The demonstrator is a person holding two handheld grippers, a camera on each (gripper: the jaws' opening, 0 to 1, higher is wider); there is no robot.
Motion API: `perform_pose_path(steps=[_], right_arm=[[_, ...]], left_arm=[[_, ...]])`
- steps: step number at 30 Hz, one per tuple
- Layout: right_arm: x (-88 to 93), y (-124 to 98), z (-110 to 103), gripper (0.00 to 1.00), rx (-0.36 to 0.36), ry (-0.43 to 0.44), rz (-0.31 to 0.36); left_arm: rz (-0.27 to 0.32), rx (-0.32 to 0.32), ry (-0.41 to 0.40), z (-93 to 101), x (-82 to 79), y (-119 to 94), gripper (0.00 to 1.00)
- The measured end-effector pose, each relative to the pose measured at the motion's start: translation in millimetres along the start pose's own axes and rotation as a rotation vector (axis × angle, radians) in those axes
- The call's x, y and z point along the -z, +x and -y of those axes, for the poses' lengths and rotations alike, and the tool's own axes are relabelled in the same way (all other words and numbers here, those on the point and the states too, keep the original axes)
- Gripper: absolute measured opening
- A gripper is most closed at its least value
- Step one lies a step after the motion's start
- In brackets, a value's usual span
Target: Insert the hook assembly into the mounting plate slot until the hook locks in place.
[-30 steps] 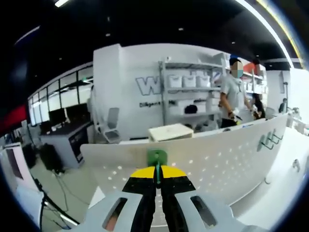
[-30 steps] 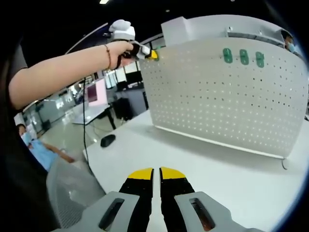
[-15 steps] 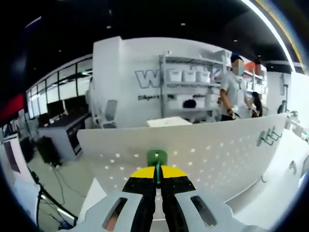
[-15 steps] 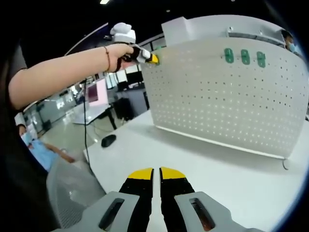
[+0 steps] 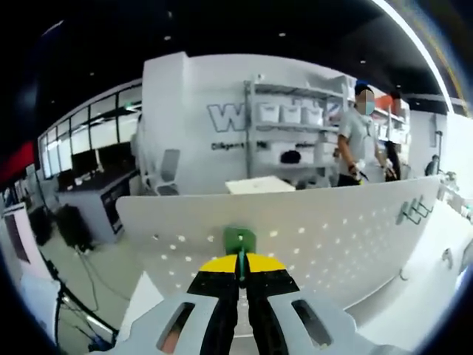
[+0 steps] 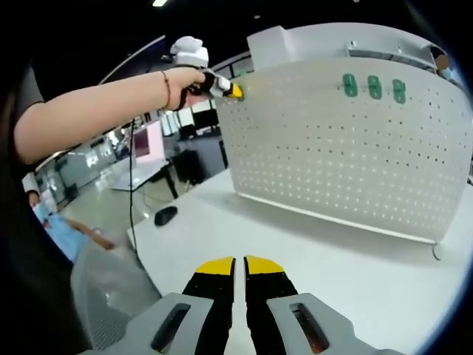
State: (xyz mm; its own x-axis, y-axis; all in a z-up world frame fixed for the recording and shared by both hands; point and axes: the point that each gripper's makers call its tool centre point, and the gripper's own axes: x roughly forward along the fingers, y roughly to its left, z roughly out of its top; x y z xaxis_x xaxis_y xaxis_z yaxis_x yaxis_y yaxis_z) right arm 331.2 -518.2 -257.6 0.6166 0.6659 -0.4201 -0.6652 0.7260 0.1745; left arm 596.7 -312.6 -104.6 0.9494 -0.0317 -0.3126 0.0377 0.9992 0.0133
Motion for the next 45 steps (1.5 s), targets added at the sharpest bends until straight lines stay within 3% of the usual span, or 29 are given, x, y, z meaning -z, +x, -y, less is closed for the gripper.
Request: perform_pose_path(steps=[13, 30, 35, 38, 45], right_arm=[[2.2, -3.1, 5.2, 0.02, 0.013, 0.004, -0.004], [4.3, -1.8, 6.3, 0.02, 0.013, 0.003, -0.012], [5.1, -2.8, 5.9, 0.02, 0.016, 0.005, -0.011], [6.3, -3.8, 6.8, 0.02, 0.018, 0.006, -0.013], [5.7, -3.6, 6.6, 0.02, 0.018, 0.002, -0.013]], left_arm=[[-0.007, -0.004, 0.022, 2.4, 5.9, 7.9, 0.02], [-0.007, 0.005, -0.021, 2.2, 7.5, 7.2, 0.03], [-0.019, 0.000, -0.030, 3.3, 10.8, 7.2, 0.21], [-0.011, 0.002, -0.027, 3.3, 10.2, 5.2, 0.19], [-0.013, 0.010, -0.032, 4.0, 10.1, 2.0, 0.27]])
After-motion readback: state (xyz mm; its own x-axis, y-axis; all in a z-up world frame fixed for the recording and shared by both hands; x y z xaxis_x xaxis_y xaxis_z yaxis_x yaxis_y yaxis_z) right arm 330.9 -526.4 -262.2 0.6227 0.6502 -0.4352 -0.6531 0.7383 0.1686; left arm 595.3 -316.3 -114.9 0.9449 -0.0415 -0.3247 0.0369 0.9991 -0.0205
